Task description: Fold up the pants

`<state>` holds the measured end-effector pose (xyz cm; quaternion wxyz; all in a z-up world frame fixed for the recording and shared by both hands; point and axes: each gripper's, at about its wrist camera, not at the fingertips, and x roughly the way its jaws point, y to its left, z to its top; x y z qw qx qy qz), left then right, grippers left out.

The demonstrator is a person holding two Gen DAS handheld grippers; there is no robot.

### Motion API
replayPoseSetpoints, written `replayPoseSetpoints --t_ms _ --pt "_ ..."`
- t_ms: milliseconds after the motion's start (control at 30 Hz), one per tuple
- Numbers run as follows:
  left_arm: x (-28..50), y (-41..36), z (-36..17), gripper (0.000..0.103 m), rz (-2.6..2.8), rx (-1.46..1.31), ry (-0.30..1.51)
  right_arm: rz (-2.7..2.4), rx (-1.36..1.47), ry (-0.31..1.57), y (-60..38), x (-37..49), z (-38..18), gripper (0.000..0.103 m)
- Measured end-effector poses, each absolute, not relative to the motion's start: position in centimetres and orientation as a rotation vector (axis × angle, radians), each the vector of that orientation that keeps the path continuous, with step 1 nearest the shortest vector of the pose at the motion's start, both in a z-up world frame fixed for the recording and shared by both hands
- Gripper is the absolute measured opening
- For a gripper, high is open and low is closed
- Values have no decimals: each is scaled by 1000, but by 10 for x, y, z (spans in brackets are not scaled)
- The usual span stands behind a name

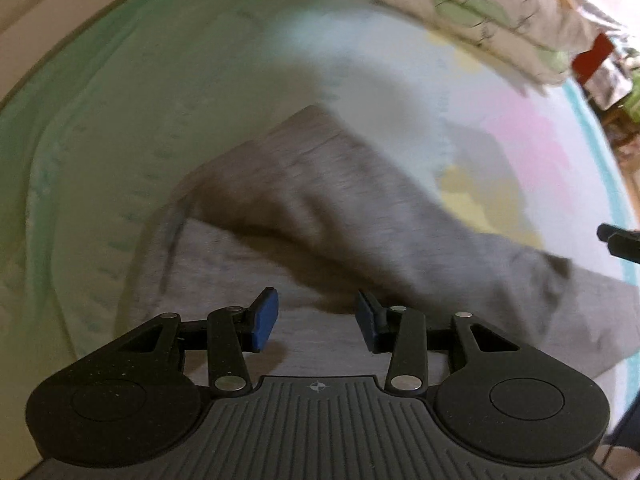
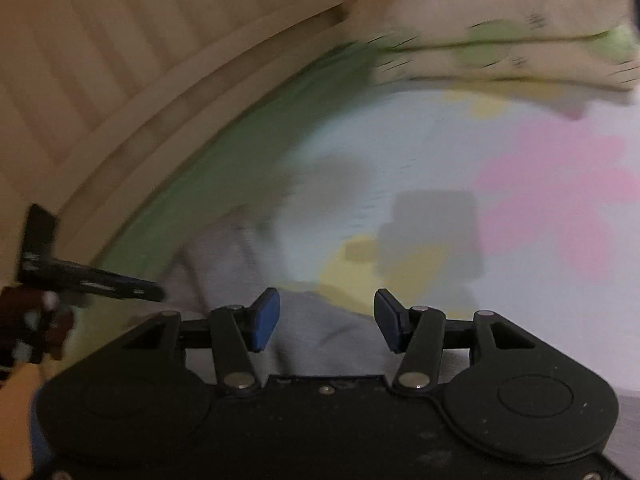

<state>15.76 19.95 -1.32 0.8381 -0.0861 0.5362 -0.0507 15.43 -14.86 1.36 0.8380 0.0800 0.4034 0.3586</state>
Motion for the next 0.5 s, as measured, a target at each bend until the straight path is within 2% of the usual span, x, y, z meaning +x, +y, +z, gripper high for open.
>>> replayPoseSetpoints --t_ms 267,400,500 --pt "178 220 -44 41 -151 -226 1108 896 132 886 -56 170 -19 65" --pt "183 226 -49 41 -191 -271 1080 912 121 882 -31 182 -31 79" --pt "184 226 -56 41 -181 -263 1103 915 150 912 -24 194 -45 80"
